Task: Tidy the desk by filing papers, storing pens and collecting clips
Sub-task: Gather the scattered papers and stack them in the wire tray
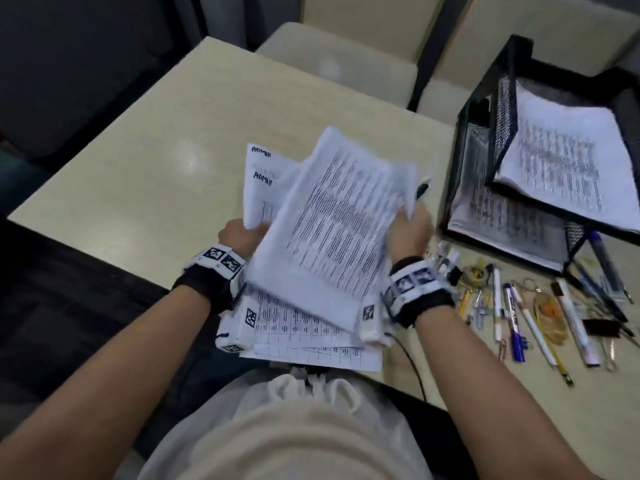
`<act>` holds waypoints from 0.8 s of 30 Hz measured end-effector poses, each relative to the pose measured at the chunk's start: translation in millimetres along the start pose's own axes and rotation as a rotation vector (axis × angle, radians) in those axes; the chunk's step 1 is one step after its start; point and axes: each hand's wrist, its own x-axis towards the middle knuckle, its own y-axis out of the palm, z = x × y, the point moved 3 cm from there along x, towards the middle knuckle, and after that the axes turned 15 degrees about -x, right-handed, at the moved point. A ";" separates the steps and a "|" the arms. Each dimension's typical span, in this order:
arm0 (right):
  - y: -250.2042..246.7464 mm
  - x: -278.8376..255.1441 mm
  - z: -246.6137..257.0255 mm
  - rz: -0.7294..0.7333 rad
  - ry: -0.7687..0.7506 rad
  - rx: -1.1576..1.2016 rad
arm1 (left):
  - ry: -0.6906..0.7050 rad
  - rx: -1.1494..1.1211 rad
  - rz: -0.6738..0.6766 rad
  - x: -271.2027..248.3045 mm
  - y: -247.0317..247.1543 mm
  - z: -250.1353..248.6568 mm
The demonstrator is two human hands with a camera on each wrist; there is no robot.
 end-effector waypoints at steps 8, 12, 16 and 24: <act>57.4 -34.2 -6.2 0.303 0.145 -0.220 | -0.028 0.091 0.243 18.3 11.5 12.5; 59.3 -34.7 -4.1 0.382 0.160 -0.198 | -0.004 -0.007 0.191 7.7 27.3 5.5; 45.4 -16.9 -12.7 0.378 0.191 -0.044 | 0.213 -0.095 0.273 0.3 23.0 -18.9; -38.8 3.3 77.3 0.299 -0.120 0.591 | 0.524 -0.493 0.236 -16.0 -43.8 -93.6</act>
